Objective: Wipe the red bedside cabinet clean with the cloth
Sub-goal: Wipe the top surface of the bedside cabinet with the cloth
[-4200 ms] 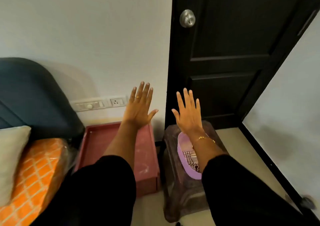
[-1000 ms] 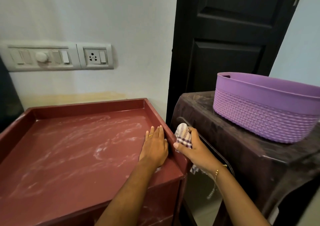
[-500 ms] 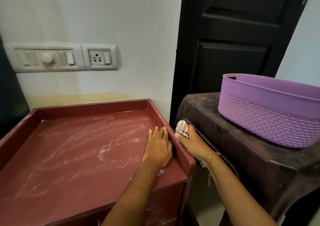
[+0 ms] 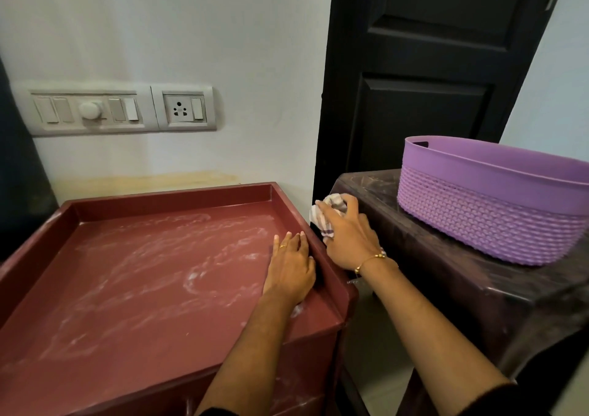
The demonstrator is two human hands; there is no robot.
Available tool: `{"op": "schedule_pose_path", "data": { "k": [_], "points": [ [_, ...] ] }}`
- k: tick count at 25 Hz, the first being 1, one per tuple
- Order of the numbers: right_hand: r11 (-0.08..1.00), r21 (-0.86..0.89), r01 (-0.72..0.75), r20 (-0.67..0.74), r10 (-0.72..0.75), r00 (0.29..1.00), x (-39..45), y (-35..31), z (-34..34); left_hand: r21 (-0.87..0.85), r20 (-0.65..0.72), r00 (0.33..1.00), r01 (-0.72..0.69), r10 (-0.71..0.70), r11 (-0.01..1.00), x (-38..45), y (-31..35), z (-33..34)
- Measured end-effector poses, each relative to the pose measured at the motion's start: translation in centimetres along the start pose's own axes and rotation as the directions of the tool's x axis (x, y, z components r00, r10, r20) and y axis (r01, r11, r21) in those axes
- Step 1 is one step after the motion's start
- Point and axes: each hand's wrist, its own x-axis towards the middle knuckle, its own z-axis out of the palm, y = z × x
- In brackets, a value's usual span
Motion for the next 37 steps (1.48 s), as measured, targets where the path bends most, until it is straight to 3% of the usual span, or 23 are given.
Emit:
{"op": "schedule_pose_path", "data": {
  "k": [1, 4, 7, 11, 14, 18, 24, 29, 33, 37],
  "points": [
    [1.000, 0.001, 0.030, 0.056, -0.030, 0.998, -0.2, 0.3, -0.5, -0.011, -0.006, 1.000, -0.002, 0.002, 1.000, 0.1, -0.1, 0.1],
    [0.958, 0.284, 0.028, 0.235, -0.098, 0.967, -2.0, 1.0, -1.0, -0.055, 0.017, 1.000, -0.019, 0.020, 0.998, 0.3, -0.3, 0.2],
    [0.905, 0.422, 0.060, 0.165, -0.142, 0.976, -2.9, 1.6, -0.5, -0.069, 0.038, 0.999, -0.017, 0.020, 0.997, 0.3, -0.7, 0.2],
    [0.912, 0.410, 0.001, 0.063, -0.030, 0.998, 0.0, 1.3, 1.0, -0.127, 0.007, 1.000, 0.001, 0.000, 0.992, 0.3, -0.7, 0.2],
    [0.901, 0.433, 0.013, 0.046, -0.036, 0.998, 0.0, 1.4, 1.3, -0.147, -0.018, 1.000, 0.004, -0.007, 0.989, 0.4, -0.8, 0.3],
    [0.865, 0.502, 0.002, 0.139, -0.083, 0.987, -1.8, 2.5, 0.2, -0.155, -0.016, 1.000, 0.008, -0.010, 0.988, 0.5, -0.8, 0.5],
    [0.955, 0.296, 0.021, 0.065, -0.042, 0.997, 1.3, 0.3, 1.0, -0.223, 0.009, 1.000, 0.020, -0.019, 0.975, 0.7, -1.3, 0.7],
    [0.936, 0.352, 0.008, 0.116, -0.052, 0.992, 0.6, 1.1, 0.5, -0.236, 0.005, 1.000, 0.021, -0.020, 0.972, 0.9, -1.5, 0.8],
    [0.983, 0.184, 0.022, 0.043, -0.031, 0.999, 2.9, -0.6, 1.8, -0.239, 0.014, 1.000, 0.027, -0.024, 0.971, 0.8, -1.4, 0.6],
    [0.966, 0.257, 0.031, 0.048, -0.044, 0.998, 1.6, 0.6, 1.8, -0.300, 0.008, 0.999, 0.038, -0.037, 0.953, 1.0, -1.5, 0.5]
  ]
}}
